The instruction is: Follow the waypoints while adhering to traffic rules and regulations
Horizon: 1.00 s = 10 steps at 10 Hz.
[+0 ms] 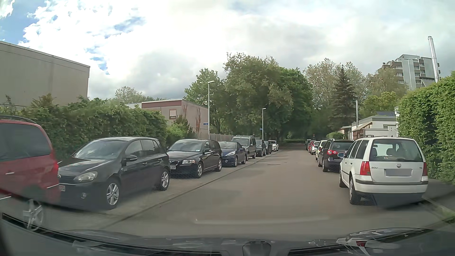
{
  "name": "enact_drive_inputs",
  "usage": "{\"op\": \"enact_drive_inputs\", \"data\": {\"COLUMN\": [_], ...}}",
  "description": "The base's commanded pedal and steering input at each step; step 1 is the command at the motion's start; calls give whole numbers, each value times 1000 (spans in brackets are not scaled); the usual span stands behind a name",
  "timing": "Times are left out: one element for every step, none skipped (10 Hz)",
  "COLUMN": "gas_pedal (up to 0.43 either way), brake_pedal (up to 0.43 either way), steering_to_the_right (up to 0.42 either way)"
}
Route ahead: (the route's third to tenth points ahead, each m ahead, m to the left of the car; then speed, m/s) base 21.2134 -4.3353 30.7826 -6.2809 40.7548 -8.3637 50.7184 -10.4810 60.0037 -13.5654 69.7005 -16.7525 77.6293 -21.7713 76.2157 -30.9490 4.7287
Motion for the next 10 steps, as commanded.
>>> {"op": "enact_drive_inputs", "data": {"gas_pedal": [59,59,59,59,59,59,67,67,67,67], "brake_pedal": [0,0,0,0,0,0,0,0,0,0], "steering_to_the_right": [78,80,81,81,81,81,81,81,80,78]}}
